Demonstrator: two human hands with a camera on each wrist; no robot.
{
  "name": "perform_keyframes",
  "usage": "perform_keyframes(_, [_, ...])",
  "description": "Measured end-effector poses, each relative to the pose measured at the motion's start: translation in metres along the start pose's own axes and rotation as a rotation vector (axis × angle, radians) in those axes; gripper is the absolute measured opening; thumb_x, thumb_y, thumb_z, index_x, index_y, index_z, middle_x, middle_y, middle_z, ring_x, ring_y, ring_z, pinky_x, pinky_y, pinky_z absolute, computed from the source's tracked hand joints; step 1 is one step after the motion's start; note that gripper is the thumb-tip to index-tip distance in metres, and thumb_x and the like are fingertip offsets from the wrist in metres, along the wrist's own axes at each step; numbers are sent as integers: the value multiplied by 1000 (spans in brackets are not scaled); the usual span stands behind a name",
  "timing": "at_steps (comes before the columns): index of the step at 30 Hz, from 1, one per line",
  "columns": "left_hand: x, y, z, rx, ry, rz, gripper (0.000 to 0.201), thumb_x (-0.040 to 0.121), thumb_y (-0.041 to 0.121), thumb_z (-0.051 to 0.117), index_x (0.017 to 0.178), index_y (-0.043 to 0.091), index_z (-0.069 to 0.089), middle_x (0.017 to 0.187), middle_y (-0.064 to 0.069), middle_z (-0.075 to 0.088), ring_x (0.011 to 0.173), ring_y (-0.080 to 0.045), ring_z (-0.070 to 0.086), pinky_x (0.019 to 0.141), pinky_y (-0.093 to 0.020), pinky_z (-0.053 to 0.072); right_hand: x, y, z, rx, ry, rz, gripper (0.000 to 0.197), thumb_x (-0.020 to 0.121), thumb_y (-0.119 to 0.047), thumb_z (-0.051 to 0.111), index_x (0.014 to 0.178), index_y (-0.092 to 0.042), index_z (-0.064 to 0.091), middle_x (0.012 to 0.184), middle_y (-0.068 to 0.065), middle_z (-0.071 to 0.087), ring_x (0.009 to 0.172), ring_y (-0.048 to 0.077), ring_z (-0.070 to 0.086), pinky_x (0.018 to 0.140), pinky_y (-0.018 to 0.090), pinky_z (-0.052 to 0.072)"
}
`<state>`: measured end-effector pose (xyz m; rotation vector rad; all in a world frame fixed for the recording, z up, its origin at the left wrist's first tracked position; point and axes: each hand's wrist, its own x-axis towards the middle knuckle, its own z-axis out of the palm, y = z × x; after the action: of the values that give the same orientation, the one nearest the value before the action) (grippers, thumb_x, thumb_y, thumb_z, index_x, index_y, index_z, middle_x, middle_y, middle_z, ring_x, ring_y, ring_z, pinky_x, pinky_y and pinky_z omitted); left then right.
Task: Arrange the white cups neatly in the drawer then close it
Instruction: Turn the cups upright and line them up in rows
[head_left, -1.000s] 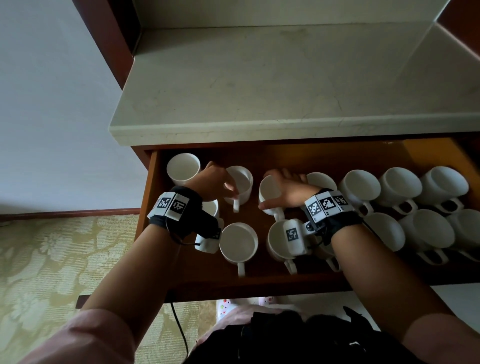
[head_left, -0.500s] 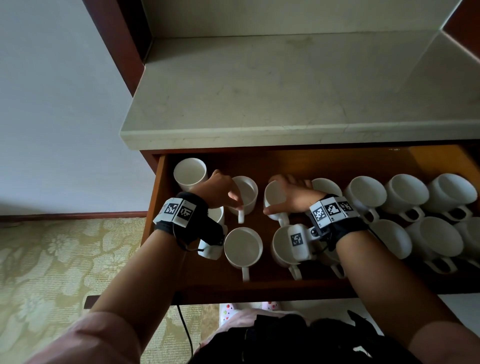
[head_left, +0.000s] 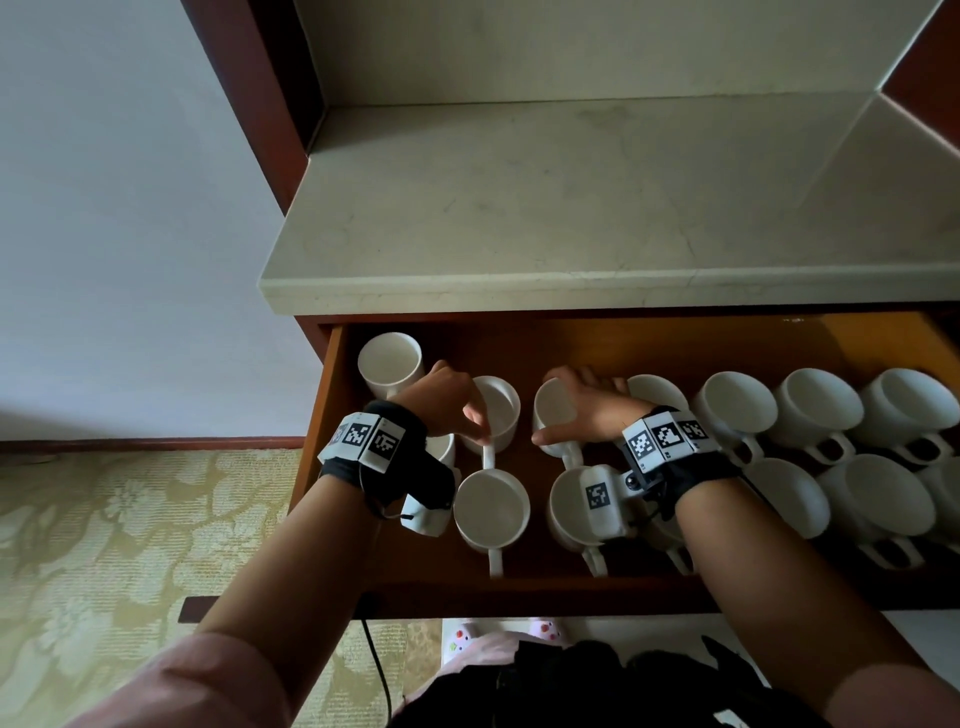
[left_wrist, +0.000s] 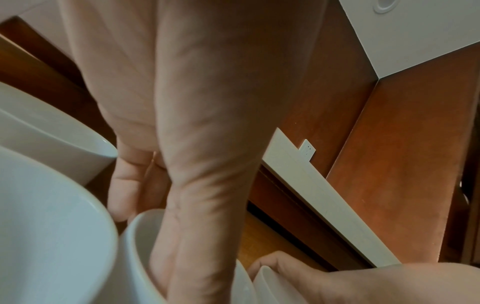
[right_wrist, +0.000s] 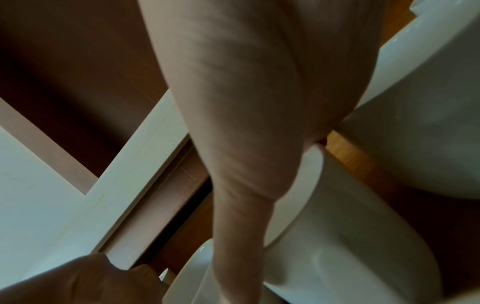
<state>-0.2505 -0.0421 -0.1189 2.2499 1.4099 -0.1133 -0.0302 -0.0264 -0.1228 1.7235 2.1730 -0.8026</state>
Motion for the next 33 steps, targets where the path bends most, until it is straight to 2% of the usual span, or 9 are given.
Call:
perform_keyframes(5, [-1, 1, -1, 9, 10, -13, 24, 80, 42, 71, 96, 25, 76, 102, 9, 73, 101, -7, 63, 101, -25, 38, -1, 0, 0, -5, 8, -1, 86, 71, -67, 65, 139, -36, 23, 142, 4, 29, 133, 31, 27, 106, 41, 22])
perform_keyframes(11, [-1, -4, 4, 12, -7, -57, 27, 75, 50, 73, 94, 30, 76, 101, 11, 73, 105, -12, 60, 100, -31, 45, -1, -1, 0, -4, 14, -6, 84, 71, -65, 66, 139, -35, 24, 142, 4, 30, 133, 30, 27, 106, 41, 22])
perform_keyframes(17, [0, -2, 2, 18, -10, -50, 29, 76, 48, 73, 96, 28, 76, 102, 11, 73, 107, -11, 58, 102, -30, 42, 1, 0, 1, -5, 13, -4, 87, 69, -67, 66, 138, -35, 24, 141, 4, 30, 133, 30, 30, 105, 41, 23])
perform_keyframes(23, [-1, -1, 2, 3, -13, -34, 25, 77, 46, 73, 94, 27, 76, 99, 11, 73, 102, -9, 62, 101, -27, 43, 2, 0, 2, -6, 14, 2, 86, 68, -68, 66, 137, -36, 25, 140, 4, 31, 132, 29, 31, 104, 41, 23])
perform_keyframes(26, [-2, -3, 0, -42, -23, -26, 24, 76, 42, 75, 93, 25, 76, 95, 10, 74, 94, -3, 66, 94, -24, 48, 2, 1, 2, -8, 16, -3, 86, 69, -67, 66, 137, -36, 25, 140, 4, 31, 131, 29, 31, 104, 40, 23])
perform_keyframes(28, [-2, -7, -2, -111, -7, -46, 29, 73, 41, 77, 97, 25, 74, 99, 11, 73, 92, -2, 65, 89, -23, 50, 1, 1, 2, -14, 19, -1, 85, 69, -67, 65, 137, -36, 25, 139, 4, 31, 131, 29, 31, 104, 39, 23])
perform_keyframes(30, [-3, -11, -4, -158, 42, -64, 34, 73, 40, 78, 103, 24, 73, 107, 11, 70, 90, -1, 60, 82, -18, 43, 2, 1, 2, -20, 20, 4, 86, 68, -68, 65, 137, -37, 25, 140, 4, 31, 132, 28, 30, 104, 39, 22])
perform_keyframes(33, [-5, -14, -10, -199, 65, -60, 36, 77, 35, 76, 109, 22, 70, 113, 10, 67, 97, -4, 59, 85, -18, 41, 4, 0, 2, -22, 15, 11, 86, 67, -70, 65, 137, -37, 26, 140, 4, 30, 133, 29, 28, 105, 40, 22])
